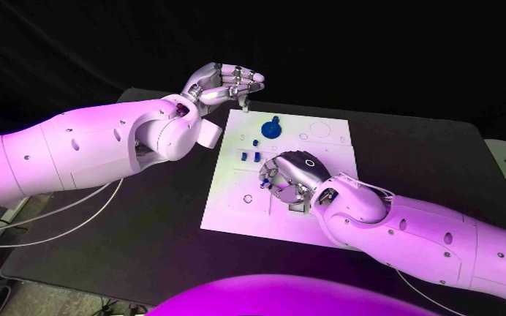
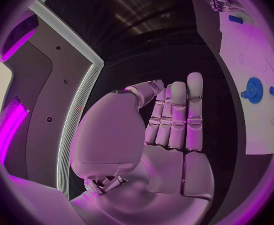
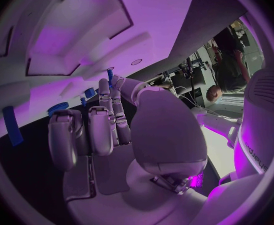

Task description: Assemble the parts on the task board

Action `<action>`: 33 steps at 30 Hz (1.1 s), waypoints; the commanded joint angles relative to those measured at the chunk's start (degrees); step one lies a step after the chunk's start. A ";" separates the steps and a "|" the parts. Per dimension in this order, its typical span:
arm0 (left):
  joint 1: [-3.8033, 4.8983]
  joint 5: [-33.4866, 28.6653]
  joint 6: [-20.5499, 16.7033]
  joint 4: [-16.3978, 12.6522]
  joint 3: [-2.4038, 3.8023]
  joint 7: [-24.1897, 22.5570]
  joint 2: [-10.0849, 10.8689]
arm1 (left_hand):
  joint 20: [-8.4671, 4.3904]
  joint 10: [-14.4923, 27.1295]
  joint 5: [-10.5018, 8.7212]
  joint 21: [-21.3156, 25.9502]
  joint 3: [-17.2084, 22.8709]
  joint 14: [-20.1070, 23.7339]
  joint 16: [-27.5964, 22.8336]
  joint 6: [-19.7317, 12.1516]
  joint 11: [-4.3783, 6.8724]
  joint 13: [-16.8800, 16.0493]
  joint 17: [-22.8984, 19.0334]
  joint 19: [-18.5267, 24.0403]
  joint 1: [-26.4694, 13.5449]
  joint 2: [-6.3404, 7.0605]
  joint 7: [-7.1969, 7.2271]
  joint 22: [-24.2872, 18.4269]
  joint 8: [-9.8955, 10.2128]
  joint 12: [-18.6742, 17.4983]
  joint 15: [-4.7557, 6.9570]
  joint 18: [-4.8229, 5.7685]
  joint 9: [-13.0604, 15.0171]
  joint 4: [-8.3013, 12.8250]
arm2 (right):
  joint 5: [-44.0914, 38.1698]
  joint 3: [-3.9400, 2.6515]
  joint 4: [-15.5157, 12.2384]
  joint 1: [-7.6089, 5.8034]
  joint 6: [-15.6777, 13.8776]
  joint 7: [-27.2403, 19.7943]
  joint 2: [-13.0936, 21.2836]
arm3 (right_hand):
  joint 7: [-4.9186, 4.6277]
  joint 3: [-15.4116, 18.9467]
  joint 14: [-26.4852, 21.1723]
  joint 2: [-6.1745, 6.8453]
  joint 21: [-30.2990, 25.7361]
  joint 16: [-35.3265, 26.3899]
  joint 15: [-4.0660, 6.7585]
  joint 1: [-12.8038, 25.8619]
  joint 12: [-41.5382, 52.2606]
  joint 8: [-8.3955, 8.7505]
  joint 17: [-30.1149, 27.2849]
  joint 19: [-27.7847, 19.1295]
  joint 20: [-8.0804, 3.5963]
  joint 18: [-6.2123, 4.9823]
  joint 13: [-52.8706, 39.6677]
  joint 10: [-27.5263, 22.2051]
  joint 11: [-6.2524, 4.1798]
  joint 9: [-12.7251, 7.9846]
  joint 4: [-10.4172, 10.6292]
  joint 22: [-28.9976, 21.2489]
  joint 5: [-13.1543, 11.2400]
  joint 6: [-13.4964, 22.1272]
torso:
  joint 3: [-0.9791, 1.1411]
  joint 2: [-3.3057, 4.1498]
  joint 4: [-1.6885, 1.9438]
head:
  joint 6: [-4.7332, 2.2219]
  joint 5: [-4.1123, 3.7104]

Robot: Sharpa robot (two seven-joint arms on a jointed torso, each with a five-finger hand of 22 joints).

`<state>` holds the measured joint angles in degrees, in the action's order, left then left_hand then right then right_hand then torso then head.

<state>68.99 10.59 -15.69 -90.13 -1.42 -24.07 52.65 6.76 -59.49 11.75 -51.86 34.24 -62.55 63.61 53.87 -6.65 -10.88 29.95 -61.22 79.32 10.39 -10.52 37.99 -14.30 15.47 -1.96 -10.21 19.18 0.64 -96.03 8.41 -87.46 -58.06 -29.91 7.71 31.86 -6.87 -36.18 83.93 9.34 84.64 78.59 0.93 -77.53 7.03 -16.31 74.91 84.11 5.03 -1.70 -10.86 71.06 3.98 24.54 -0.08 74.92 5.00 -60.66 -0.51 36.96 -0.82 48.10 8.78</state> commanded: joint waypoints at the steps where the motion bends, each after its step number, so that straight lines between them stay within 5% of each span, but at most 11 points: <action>1: 0.02 -0.29 0.16 -0.13 0.03 -0.24 -0.05 | 0.12 0.33 0.38 0.37 -0.35 0.17 -0.20 -0.33 -0.16 0.06 -0.08 0.42 -0.18 -0.31 -0.15 -0.05 -0.18 0.30 -0.09 -0.39 -0.08 0.07 | -0.31 0.04 0.12 0.06 1.23 -0.23 -0.12 | -0.44 0.08 3.53 -0.52 -0.25 -0.04 0.25 0.10 0.01 -0.28 2.56 3.60 -0.33 0.37 -0.04 0.16 -0.67 0.05 -0.19 12.12 0.17 -0.09 | -0.03 0.00 0.01 | 0.00 0.00; 15: 0.02 -0.29 0.19 -0.14 0.03 -0.17 -0.02 | 0.12 0.33 0.38 0.37 -0.35 0.17 -0.20 -0.33 -0.16 0.06 -0.08 0.42 -0.18 -0.31 -0.15 -0.05 -0.18 0.30 -0.09 -0.39 -0.08 0.07 | -0.64 0.12 0.60 0.16 1.68 -0.06 -0.64 | -0.47 0.10 3.53 -0.52 -0.24 0.01 0.23 0.14 -0.03 -0.26 2.58 3.61 -0.32 0.37 -0.06 0.15 -0.64 0.08 -0.21 12.13 0.25 -0.02 | -0.02 -0.02 0.04 | 0.09 0.06; 33: 0.03 -0.29 0.18 -0.23 0.03 -0.02 0.02 | 0.12 0.33 0.38 0.37 -0.35 0.17 -0.20 -0.33 -0.16 0.06 -0.08 0.42 -0.18 -0.31 -0.15 -0.05 -0.18 0.30 -0.09 -0.39 -0.08 0.07 | -2.79 0.31 1.08 0.16 6.07 2.22 -1.30 | -0.70 0.51 3.42 -0.14 -0.89 -0.20 -0.04 1.01 -0.72 0.19 2.15 3.32 -0.14 0.23 -0.11 -0.69 -0.30 0.07 -0.02 11.85 -0.80 0.96 | -0.03 0.01 0.02 | 0.18 -0.01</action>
<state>68.99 10.57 -15.69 -90.20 -1.42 -23.86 52.73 6.76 -59.49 11.75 -51.86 34.24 -62.55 63.61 53.87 -6.65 -10.89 29.96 -61.22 79.32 10.39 -10.52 38.00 -14.29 15.47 -1.96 -10.21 19.19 0.63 -97.30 8.52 -86.56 -58.12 -26.95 8.65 30.59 -7.58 -36.01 83.93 9.05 83.97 78.59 0.93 -77.18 6.60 -16.16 74.93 84.11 5.03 -1.70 -11.00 70.93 3.67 24.66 -0.23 74.95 4.43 -60.15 -0.54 36.96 -0.81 48.26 8.81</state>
